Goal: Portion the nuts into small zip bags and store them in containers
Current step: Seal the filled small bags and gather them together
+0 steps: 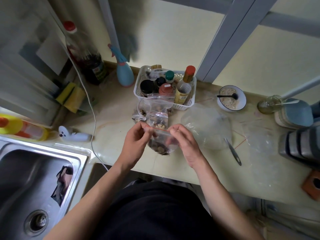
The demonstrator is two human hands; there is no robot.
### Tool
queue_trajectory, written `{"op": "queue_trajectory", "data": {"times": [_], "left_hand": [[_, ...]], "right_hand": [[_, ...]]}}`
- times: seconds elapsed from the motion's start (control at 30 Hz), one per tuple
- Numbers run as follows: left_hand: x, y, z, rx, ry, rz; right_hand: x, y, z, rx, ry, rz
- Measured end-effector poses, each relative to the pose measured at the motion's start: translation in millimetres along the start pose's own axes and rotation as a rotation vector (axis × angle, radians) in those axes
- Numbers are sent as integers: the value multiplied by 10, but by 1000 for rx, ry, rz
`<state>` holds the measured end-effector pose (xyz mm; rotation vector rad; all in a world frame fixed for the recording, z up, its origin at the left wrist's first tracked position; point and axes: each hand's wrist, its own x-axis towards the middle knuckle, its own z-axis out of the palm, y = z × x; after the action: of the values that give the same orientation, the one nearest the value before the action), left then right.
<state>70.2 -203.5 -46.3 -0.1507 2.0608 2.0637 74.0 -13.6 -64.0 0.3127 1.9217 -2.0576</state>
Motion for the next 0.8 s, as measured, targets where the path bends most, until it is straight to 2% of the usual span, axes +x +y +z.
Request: {"op": "queue_trajectory", "data": {"times": [0.07, 0.17, 0.47, 0.8], "left_hand": [[11, -19, 1, -13, -6, -11], [-7, -80, 25, -14, -27, -21], [-43, -245, -3, -5, 62, -23], [-112, -324, -15, 10, 114, -62]], "right_hand": [[-18, -12, 19, -46, -70, -19], [-5, 13, 108, -101, -72, -31], [13, 128, 167, -479, 77, -123], [-36, 284, 39, -629, 211, -96]]}}
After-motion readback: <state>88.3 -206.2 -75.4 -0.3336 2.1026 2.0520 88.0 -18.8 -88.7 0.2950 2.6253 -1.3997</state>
